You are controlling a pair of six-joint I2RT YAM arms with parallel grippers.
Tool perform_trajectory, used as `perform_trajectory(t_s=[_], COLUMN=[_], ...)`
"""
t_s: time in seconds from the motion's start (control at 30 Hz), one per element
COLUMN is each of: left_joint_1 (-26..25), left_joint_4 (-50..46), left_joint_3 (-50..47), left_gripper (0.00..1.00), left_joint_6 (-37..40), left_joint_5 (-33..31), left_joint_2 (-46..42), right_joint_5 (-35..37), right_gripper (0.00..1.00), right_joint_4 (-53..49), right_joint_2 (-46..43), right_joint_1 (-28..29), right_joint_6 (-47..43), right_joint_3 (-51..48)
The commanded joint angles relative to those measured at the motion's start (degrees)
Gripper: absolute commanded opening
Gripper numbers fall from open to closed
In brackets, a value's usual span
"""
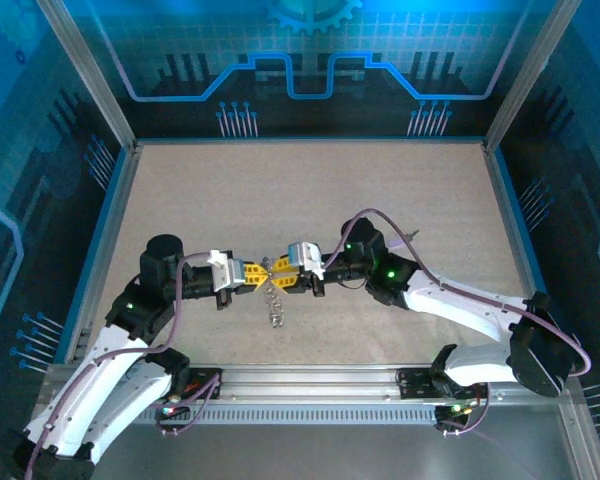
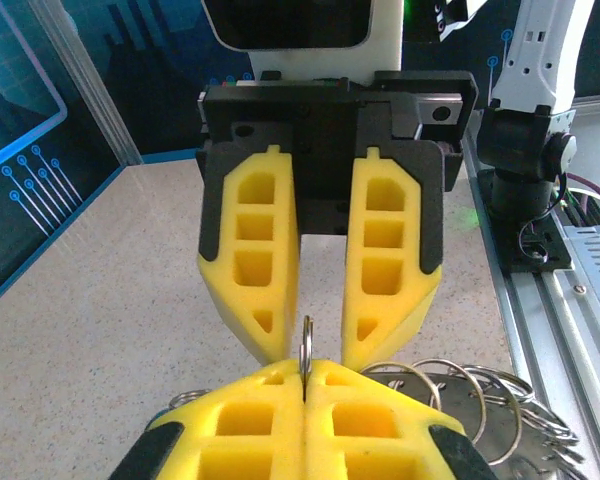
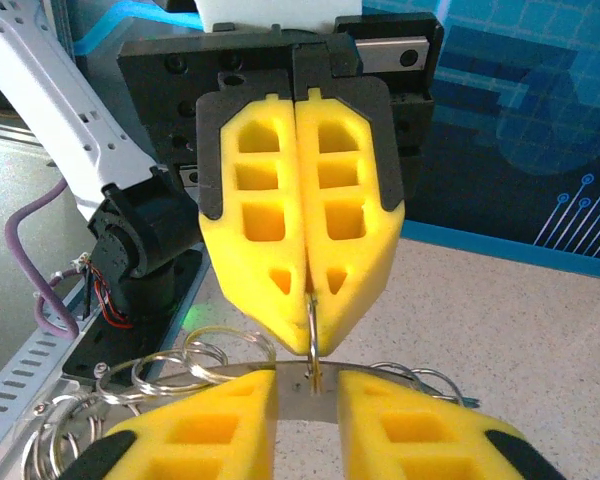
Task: Put the keys on the keyring
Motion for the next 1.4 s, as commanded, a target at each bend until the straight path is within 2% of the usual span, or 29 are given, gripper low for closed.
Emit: perform_trajectory(t_s=[0.0, 0.43, 0.6, 0.67, 0.7, 0.73, 0.77, 0.83, 0.93, 0.97, 1.07, 1.17, 1.37], left_joint_1=[-0.36, -0.36, -0.35, -0.36, -0.36, -0.36, -0.32, -0.36, -0.35, -0.34, -0.34, -0.36, -0.36], left_joint_4=[3.28, 3.18, 4.31, 4.77, 5.02, 5.4, 5.55, 4.69, 3.07, 2.61, -0.06, -2.02, -1.34], left_joint_3=[-0.52, -0.7, -0.52, -0.77, -0.87, -0.87, -0.79, -0.44, -0.43, -0.29, 1.46, 2.78, 5.13], left_gripper=[0.0, 0.0, 0.0, 0.0, 0.07, 0.28, 0.42, 0.59, 0.72, 0.76, 0.78, 0.79, 0.79], left_joint_6=[-0.08, -0.22, -1.5, -1.48, -1.63, -2.24, -2.76, -2.74, -0.28, 0.35, 1.47, 2.94, 3.56], left_joint_5=[2.71, 2.78, 3.15, 3.08, 2.79, 2.24, 1.72, 1.09, 0.0, -0.18, 0.18, 0.44, 1.09], left_joint_2=[-0.55, 0.43, 1.0, 1.09, 1.17, 1.25, 1.22, 0.75, -0.03, 0.03, 0.47, 1.45, 4.77], right_joint_5=[1.05, 1.58, 1.42, 1.8, 2.57, 4.18, 5.9, 9.25, 12.58, 14.28, 17.54, 17.77, 18.64], right_gripper=[0.19, 0.16, 0.01, 0.0, 0.0, 0.0, 0.0, 0.0, 0.0, 0.0, 0.0, 0.0, 0.0], right_joint_4=[1.15, 4.19, 4.99, 4.96, 5.51, 6.39, 7.35, 7.69, 7.26, 7.87, 8.0, 5.07, 0.28], right_joint_2=[0.6, 0.88, 1.4, 1.31, 1.04, 0.57, 0.02, -1.34, -4.41, -5.67, -9.27, -13.3, -20.62], right_joint_1=[1.19, 1.36, 1.32, 1.34, 1.4, 1.44, 1.44, 1.36, 1.34, 1.25, 0.81, 0.9, 1.14], right_joint_6=[-0.38, -0.28, -0.08, -0.72, -0.92, -1.17, -1.49, -3.38, -10.22, -12.22, -17.71, -23.71, -28.55], right_joint_3=[0.69, -0.44, -0.84, -1.05, -1.55, -2.46, -3.38, -4.8, -7.64, -8.95, -11.93, -13.48, -14.46])
